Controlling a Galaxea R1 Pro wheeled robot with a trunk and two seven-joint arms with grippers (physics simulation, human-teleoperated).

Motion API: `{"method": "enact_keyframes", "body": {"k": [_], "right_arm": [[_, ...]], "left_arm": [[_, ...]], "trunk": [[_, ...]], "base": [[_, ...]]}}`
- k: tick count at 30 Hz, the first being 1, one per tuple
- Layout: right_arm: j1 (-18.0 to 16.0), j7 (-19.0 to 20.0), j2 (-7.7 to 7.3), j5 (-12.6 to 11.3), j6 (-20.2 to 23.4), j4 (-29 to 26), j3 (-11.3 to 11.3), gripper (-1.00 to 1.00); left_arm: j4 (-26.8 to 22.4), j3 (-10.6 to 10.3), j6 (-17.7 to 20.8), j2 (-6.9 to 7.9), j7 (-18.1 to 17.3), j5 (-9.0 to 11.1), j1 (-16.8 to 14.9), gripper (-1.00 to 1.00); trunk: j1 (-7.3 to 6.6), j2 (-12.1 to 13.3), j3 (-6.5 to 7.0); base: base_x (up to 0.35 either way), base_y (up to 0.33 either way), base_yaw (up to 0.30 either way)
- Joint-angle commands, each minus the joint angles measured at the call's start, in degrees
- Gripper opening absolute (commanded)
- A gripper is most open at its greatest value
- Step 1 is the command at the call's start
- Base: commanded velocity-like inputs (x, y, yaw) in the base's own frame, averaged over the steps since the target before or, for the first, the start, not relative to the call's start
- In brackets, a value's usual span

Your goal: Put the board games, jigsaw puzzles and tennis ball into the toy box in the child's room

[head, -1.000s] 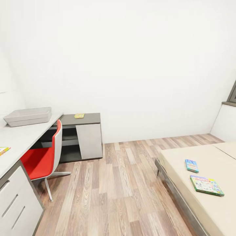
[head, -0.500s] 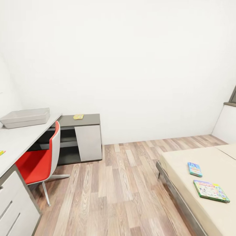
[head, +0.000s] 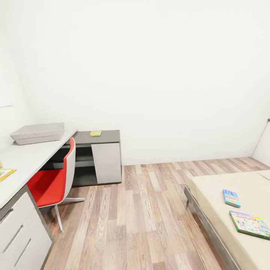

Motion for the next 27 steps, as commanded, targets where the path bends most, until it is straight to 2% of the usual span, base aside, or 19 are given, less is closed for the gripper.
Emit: {"method": "enact_keyframes", "body": {"k": [1, 11, 27], "right_arm": [[0.0, 0.0, 0.02, -0.1, -0.2, 0.0, 0.0, 1.00], [0.0, 0.0, 0.06, -0.1, -0.2, 0.0, 0.1, 1.00], [0.0, 0.1, -0.72, -0.2, -0.2, 0.0, -0.1, 1.00]], "left_arm": [[0.0, 0.0, 0.0, -0.01, 0.0, 0.0, 0.0, 1.00], [0.0, 0.1, 0.0, 0.01, 0.0, 0.0, 0.0, 1.00], [-1.0, 0.0, 0.0, 0.05, 0.0, 0.0, -0.1, 1.00]], "trunk": [[-0.22, 0.4, 0.13], [-2.42, 4.4, 1.92], [-5.93, 10.8, 4.80]], "base": [[0.001, 0.000, 0.262], [0.000, 0.000, 0.240], [0.000, 0.000, 0.021]]}}
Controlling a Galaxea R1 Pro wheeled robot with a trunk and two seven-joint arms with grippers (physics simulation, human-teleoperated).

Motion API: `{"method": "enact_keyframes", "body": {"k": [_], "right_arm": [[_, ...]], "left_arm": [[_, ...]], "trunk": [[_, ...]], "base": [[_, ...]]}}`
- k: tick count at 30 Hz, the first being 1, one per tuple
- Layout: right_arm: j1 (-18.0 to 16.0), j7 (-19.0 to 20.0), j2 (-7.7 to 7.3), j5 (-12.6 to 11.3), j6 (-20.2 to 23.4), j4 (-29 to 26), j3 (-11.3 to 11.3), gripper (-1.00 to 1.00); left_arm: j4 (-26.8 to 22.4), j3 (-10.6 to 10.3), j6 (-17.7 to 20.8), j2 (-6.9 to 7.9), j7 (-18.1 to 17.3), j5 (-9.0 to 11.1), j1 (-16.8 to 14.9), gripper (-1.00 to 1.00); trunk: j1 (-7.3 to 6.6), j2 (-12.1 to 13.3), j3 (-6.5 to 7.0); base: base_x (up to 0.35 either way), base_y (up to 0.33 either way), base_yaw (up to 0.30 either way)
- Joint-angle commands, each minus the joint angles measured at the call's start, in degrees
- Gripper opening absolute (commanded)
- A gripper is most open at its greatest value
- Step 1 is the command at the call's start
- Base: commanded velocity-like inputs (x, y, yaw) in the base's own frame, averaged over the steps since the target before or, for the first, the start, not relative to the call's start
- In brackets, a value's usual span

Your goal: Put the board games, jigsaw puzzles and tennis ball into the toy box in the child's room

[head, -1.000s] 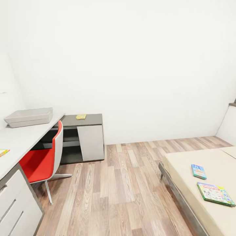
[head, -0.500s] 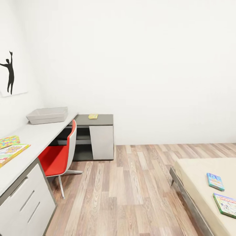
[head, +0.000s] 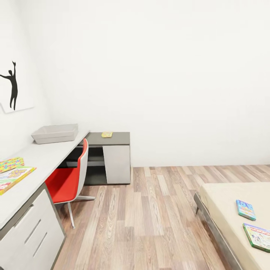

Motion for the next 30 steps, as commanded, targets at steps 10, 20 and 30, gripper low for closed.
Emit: {"method": "enact_keyframes", "body": {"k": [10, 20, 30], "right_arm": [[0.0, 0.0, -0.18, -0.1, -0.2, 0.0, 0.1, 1.00], [0.0, -0.1, -0.24, -0.1, -0.2, 0.0, 0.0, 1.00], [0.0, -0.1, 0.03, -0.1, -0.2, 0.0, 0.0, 1.00]], "left_arm": [[-0.1, -0.2, 0.0, 0.00, 0.0, -0.1, 0.0, 1.00], [0.0, -0.7, -2.9, 0.12, 0.1, -0.3, 0.0, 1.00], [0.3, -0.8, -3.1, 0.13, 0.1, -0.3, 0.0, 1.00]], "trunk": [[-2.20, 4.0, 1.75], [-4.40, 8.0, 3.54], [-6.60, 12.0, 5.34]], "base": [[0.000, 0.000, 0.000], [0.000, 0.000, 0.000], [0.000, 0.000, 0.000]]}}
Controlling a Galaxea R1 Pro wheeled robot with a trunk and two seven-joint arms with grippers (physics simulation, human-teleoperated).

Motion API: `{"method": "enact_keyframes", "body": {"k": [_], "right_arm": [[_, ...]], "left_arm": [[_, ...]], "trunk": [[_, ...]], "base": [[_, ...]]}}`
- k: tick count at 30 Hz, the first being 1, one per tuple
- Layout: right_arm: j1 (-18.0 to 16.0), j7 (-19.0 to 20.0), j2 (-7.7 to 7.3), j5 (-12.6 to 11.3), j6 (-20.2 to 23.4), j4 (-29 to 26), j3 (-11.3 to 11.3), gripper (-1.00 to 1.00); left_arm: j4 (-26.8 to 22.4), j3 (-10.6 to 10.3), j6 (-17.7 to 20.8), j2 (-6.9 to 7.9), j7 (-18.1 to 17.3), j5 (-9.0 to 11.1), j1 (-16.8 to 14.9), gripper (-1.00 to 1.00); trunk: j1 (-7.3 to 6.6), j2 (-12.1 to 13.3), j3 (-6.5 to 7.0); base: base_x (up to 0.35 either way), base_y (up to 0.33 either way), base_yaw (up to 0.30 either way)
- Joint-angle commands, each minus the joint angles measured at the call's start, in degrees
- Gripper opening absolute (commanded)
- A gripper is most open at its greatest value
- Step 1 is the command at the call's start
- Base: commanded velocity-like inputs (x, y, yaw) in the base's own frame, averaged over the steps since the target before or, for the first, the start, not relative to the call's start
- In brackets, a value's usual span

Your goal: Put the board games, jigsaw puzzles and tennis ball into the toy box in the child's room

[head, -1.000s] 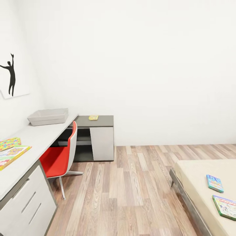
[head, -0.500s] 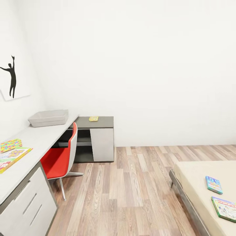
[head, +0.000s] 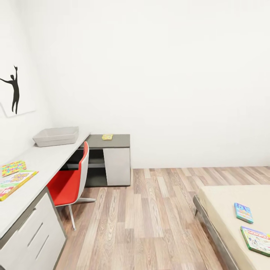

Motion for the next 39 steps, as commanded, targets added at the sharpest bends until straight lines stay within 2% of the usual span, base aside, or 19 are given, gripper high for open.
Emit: {"method": "enact_keyframes", "body": {"k": [1, 39], "right_arm": [[0.0, 0.0, 0.04, -0.1, -0.1, 0.0, 0.0, 1.00], [0.0, 0.2, -0.23, -0.2, 0.1, 0.0, 0.1, 1.00]], "left_arm": [[0.1, 0.0, -0.1, -0.01, 0.0, 0.0, 0.0, 1.00], [0.4, -0.1, 0.3, -0.04, -0.1, 0.1, 0.0, 1.00]], "trunk": [[-0.22, 0.4, 0.13], [-8.57, 15.6, 6.95]], "base": [[0.000, 0.000, 0.000], [0.000, 0.000, 0.000]]}}
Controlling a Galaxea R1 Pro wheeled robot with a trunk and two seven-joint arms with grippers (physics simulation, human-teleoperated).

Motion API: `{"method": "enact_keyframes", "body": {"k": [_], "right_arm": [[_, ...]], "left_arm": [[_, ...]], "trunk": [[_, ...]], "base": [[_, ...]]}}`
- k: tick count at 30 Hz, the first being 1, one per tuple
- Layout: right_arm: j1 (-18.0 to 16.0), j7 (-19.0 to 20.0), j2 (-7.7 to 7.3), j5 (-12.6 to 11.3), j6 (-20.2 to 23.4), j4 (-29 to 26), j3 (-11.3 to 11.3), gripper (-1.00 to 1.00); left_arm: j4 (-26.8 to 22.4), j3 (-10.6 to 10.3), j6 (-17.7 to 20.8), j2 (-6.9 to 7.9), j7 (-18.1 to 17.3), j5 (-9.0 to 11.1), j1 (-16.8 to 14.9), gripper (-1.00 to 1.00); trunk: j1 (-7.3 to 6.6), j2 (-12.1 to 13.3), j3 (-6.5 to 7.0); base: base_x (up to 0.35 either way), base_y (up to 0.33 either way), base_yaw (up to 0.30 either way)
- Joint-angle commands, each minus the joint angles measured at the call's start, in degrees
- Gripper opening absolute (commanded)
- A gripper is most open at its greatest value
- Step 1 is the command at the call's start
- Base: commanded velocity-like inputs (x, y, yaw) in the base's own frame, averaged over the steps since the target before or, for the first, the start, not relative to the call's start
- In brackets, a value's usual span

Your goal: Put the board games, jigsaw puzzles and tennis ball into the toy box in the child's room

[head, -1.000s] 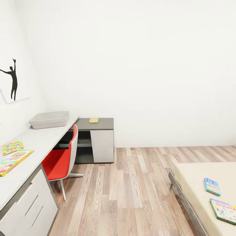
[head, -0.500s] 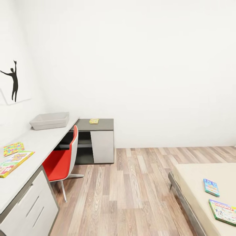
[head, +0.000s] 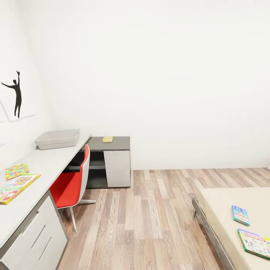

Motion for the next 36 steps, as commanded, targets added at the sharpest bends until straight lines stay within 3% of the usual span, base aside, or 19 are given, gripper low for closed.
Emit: {"method": "enact_keyframes", "body": {"k": [1, 11, 36], "right_arm": [[0.0, 0.0, 0.01, -0.1, -0.2, 0.0, 0.0, 1.00], [0.0, -0.1, -0.05, -0.2, -0.3, 0.0, -0.1, 1.00], [0.0, -0.1, 0.02, -0.2, -0.3, 0.0, -0.1, 1.00]], "left_arm": [[0.0, 0.0, -0.2, 0.00, 0.0, 0.0, 0.0, 1.00], [0.0, 0.0, -0.3, 0.00, -0.1, 0.0, 0.0, 1.00], [0.0, 0.0, -0.6, 0.01, -0.7, -0.2, 0.0, 1.00]], "trunk": [[-0.22, 0.4, 0.12], [-2.41, 4.4, 1.91], [-7.90, 14.4, 6.40]], "base": [[0.000, 0.000, 0.000], [0.000, 0.000, -0.056], [0.000, 0.000, -0.253]]}}
